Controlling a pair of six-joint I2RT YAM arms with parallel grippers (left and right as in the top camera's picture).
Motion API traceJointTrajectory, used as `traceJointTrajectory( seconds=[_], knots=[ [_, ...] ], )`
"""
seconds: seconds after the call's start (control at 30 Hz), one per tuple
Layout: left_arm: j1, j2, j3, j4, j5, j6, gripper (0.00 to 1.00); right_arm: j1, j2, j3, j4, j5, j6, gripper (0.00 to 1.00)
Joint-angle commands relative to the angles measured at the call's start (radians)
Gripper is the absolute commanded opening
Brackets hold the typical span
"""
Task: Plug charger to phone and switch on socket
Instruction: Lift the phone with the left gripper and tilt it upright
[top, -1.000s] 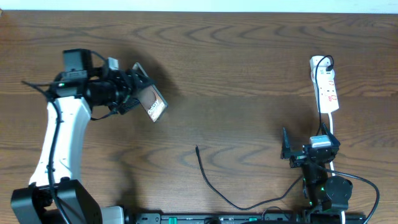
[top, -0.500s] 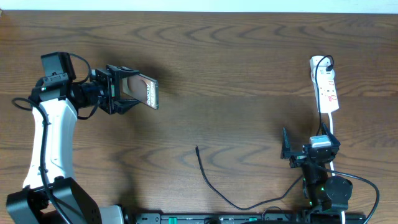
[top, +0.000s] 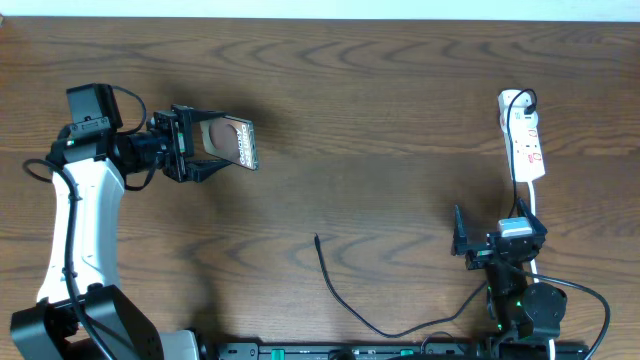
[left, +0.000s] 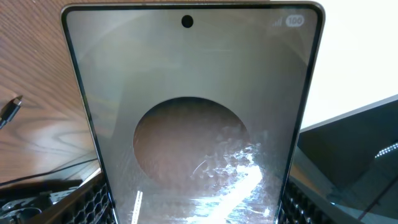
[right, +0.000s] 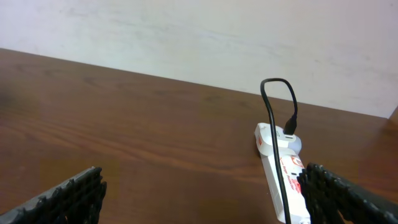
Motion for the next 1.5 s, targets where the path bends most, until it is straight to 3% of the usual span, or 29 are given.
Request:
traceJointTrajectory(
  seconds=[0.0,1.17,1.47],
  knots=[
    [0.004,-0.021,0.027,0.005,0.05,-0.01,0.07,0.006,-0.006,-0.001,-0.005,0.005,-0.011,0.99],
    [0.004,-0.021,0.027,0.005,0.051,-0.005,0.07,0.006,-0.006,-0.001,0.01,0.025,-0.011,0.99],
    [0.004,-0.021,0.027,0.005,0.08,-0.006,0.07,0.006,-0.005,0.04,0.179,-0.12,0.198,0.99]
  ],
)
